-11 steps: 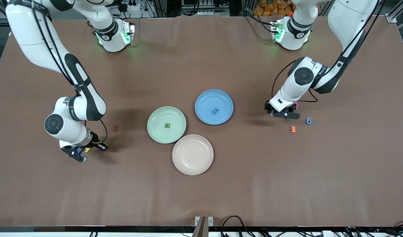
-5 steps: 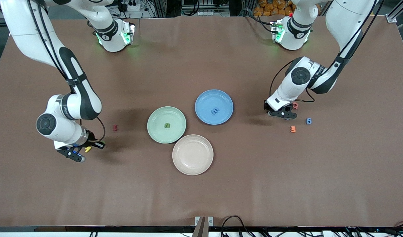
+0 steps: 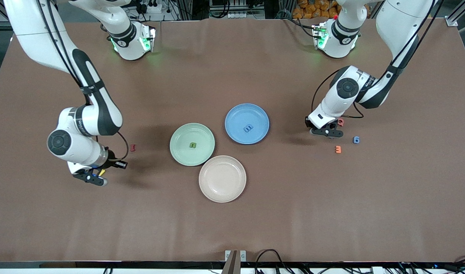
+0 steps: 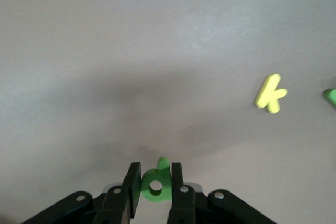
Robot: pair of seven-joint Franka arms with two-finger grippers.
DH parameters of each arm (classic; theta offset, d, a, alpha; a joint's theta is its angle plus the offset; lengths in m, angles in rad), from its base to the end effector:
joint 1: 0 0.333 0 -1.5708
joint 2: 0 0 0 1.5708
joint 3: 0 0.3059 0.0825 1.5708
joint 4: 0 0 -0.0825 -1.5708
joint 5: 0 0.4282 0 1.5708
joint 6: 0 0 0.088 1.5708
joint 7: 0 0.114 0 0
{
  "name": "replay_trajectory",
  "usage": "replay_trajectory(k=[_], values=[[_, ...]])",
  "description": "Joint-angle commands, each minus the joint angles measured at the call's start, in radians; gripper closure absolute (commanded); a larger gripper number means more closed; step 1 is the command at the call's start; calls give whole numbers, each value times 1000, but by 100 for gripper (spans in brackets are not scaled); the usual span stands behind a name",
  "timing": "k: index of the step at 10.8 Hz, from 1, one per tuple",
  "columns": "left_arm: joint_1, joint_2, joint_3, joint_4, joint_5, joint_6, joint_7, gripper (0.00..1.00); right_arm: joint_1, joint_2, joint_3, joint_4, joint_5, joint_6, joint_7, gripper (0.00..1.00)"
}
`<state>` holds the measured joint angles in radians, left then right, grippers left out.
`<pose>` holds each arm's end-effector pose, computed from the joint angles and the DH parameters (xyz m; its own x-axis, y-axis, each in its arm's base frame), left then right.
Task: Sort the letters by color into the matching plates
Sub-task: 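Grasp the blue X with the left gripper while the right lifts d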
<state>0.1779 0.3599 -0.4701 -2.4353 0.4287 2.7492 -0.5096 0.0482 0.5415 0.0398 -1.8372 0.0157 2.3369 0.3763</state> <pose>0.4650 -0.1789 0.1195 0.9882 -0.1517 0.0221 -0.1518 -0.9884 0.0031 0.6646 0.0583 0.1828 0.9528 -0.2993 -0.0503 -0.3003 -0.9537 -0.0138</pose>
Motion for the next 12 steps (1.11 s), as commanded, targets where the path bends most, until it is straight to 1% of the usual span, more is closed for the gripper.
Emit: replay_trajectory(k=[1,3,6,9,10,12], values=[[-9,2,7,2,24,12,0,100,67,-28,3,36,-8,-100,16,81],[-9,-7,7,30,24,-38,-7,100,116,-26,3,64,-5,-128,19,81],[-31,-13,4,67,12,-86,-13,100,185,-20,3,84,-5,-125,26,80],[-41,-9,-1,99,-2,-100,-30,100,252,-9,3,114,-5,-125,26,80],[-75,-7,-2,114,-28,-102,-59,100,272,-3,3,116,-5,-125,26,80],[-113,5,-22,189,-99,-188,-79,100,311,12,3,116,-11,-116,26,79]])
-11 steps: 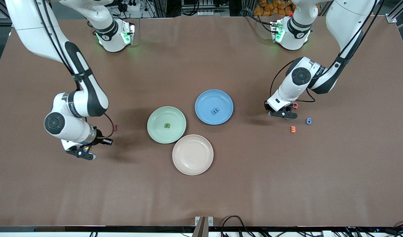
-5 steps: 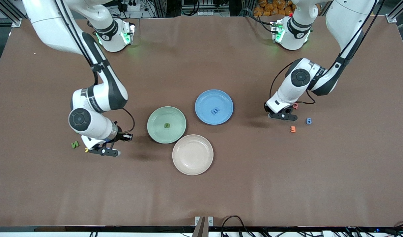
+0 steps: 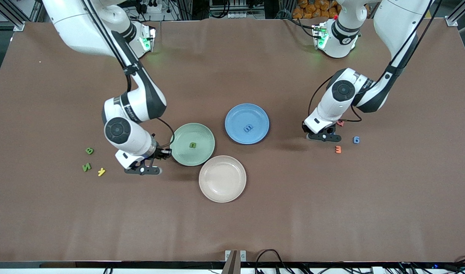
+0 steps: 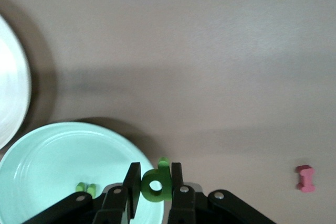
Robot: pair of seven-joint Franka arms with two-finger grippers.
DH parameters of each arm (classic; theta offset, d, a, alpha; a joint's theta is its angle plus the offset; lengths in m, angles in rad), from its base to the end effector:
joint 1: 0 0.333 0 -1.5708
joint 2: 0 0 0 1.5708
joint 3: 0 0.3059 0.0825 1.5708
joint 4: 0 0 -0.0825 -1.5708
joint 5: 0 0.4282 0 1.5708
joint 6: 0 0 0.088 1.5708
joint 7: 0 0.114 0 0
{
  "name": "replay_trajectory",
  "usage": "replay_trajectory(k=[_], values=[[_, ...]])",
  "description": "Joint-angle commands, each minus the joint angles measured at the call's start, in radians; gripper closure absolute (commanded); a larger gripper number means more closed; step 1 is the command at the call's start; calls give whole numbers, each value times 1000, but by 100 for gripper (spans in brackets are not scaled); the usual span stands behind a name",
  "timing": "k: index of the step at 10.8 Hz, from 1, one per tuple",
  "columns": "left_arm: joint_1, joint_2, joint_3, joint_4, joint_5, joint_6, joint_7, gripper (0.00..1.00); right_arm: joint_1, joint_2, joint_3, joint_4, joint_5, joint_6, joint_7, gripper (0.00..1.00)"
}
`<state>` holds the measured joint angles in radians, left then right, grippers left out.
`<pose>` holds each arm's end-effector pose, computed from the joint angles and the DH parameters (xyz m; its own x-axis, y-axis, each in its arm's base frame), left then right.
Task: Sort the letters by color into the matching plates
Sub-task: 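Drop the d on the green plate while the left drops X on blue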
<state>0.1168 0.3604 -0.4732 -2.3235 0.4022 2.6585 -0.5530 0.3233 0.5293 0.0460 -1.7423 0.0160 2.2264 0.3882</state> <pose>0.4969 -0.2123 0.1491 0.9905 -0.1294 0.0474 -0.1289 -0.9916 -0.0124 0.6430 0.2475 0.2248 0.9979 -0.0342 -0.0551 -0.0351 -0.9993 -0.0158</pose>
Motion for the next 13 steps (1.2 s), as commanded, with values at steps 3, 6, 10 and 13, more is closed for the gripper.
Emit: replay_trajectory(k=[3,6,10,13], values=[[-107,9,-22,111,-103,-114,-74,100,106,54,-6,44,-14,-4,15,79],[-224,8,16,139,-103,-163,-145,100,154,67,-8,44,-16,-4,15,79],[-347,3,47,162,-103,-166,-250,100,172,86,-11,60,-62,-4,14,0],[-399,9,47,194,-103,-166,-330,100,162,78,-14,69,-107,-11,15,0]])
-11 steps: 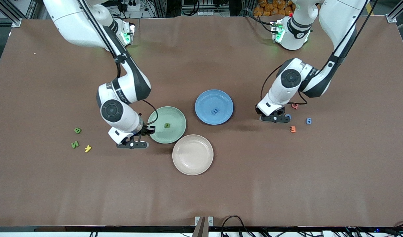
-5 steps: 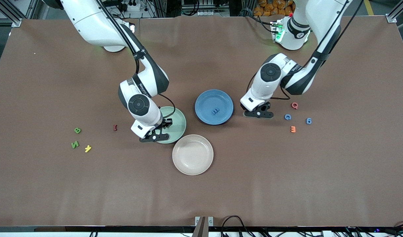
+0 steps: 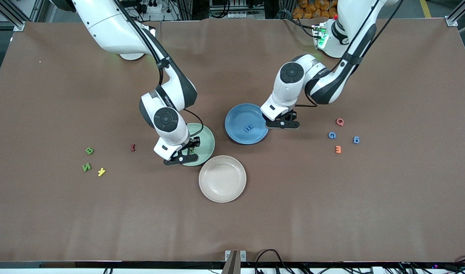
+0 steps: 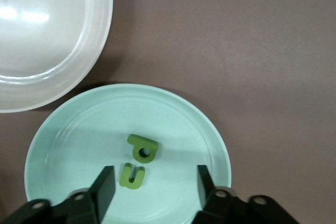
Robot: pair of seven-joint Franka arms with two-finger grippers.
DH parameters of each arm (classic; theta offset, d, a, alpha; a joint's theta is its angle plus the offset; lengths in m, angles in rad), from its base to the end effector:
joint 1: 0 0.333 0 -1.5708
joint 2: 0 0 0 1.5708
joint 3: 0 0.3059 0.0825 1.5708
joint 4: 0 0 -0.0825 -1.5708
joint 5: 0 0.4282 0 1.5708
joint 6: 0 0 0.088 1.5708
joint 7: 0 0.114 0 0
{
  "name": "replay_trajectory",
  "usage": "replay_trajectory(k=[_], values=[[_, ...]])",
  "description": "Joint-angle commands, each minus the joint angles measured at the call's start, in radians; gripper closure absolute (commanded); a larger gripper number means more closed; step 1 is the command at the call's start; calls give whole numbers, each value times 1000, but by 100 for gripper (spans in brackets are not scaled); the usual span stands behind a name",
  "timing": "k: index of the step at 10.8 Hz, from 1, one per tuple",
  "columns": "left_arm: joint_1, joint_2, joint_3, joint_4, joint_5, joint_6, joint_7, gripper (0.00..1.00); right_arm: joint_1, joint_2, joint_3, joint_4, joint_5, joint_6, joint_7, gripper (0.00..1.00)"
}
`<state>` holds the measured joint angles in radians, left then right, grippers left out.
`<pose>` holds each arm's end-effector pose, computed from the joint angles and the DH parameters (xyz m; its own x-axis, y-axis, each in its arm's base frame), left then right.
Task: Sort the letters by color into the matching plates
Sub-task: 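Drop the d on the green plate while the left drops X on blue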
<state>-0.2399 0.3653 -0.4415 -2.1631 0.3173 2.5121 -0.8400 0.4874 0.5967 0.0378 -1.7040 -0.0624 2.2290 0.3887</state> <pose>0.4545 -0.3786 0.1919 0.9964 -0.0683 0.0504 -0.0681 -0.9977 -0.0044 0.6024 0.3446 0.1959 0.9841 0.1682 -0.0565 0.1710 -0.9840 0.0504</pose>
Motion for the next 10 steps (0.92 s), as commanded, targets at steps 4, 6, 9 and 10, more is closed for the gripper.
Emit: replay_trajectory(k=[4,6,9,10], values=[[-143,29,52,65,-50,-19,-119,100,-47,6,-62,29,-36,-17,-2,0],[-214,43,108,84,-52,-19,-146,100,-113,5,-62,30,-36,-17,-13,0],[-251,73,135,115,-52,-19,-180,100,-240,3,-59,32,-39,-12,-30,0],[-254,79,135,124,-52,-19,-203,100,-281,0,-58,32,-39,-11,-86,0]])
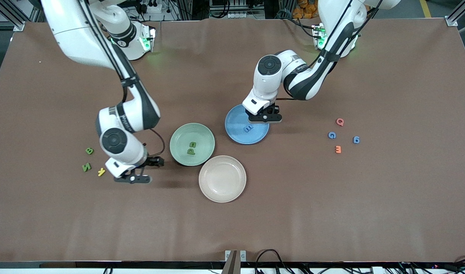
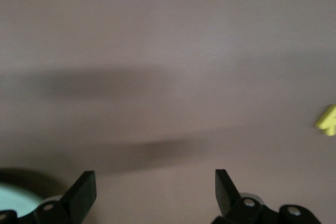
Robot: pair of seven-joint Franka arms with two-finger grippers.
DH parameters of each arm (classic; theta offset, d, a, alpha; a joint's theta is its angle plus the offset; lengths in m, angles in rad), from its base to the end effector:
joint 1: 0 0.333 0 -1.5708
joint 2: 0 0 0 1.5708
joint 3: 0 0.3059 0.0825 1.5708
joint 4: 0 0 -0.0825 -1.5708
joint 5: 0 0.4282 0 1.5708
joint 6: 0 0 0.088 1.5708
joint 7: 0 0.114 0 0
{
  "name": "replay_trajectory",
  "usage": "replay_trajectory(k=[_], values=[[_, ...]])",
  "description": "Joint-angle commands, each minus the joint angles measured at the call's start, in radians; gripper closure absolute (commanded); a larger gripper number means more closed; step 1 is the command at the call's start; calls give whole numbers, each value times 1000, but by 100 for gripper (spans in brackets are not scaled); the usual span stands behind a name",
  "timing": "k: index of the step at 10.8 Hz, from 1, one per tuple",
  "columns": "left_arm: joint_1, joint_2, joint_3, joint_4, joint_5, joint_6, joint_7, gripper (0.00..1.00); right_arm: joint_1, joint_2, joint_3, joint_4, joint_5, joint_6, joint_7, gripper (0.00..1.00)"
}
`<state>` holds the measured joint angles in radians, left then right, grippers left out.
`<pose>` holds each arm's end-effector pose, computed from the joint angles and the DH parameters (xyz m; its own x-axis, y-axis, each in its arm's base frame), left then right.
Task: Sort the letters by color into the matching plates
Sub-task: 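Drop the d on the green plate while the left drops X on blue, then move the right gripper to the green N while the left reaches G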
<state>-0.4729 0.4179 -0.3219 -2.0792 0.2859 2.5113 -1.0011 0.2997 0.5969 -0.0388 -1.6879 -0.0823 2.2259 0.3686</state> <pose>0.4282 -0.4421 0.1867 0.9979 0.0073 0.0642 0.0067 -0.9999 0.0092 0.6757 0.1792 0.2030 0.9983 -0.0509 -0.0268 -0.0479 -0.9938 0.1003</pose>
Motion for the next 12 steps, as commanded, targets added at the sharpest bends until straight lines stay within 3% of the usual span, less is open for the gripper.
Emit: replay_trajectory(k=[1,2,3,6,9,10,12], values=[[-24,36,15,48,-21,-19,-48,100,-134,-3,16,16,-20,-5,-98,0],[-23,38,15,48,-21,-19,-50,73,-170,-3,16,17,-22,-3,-138,0],[-21,38,15,48,-21,-19,-50,56,-212,-3,16,20,-17,-2,-234,0],[-23,42,15,47,-19,-19,-89,21,-295,-5,22,14,-10,4,-435,0],[-18,42,17,47,-17,-19,-82,21,-393,-2,52,4,-7,6,-767,0],[-9,39,17,36,-10,-19,-64,29,-431,-5,77,-6,-8,8,-810,0],[54,10,17,-5,-5,-19,17,29,-516,-2,128,-9,-10,8,-904,0]])
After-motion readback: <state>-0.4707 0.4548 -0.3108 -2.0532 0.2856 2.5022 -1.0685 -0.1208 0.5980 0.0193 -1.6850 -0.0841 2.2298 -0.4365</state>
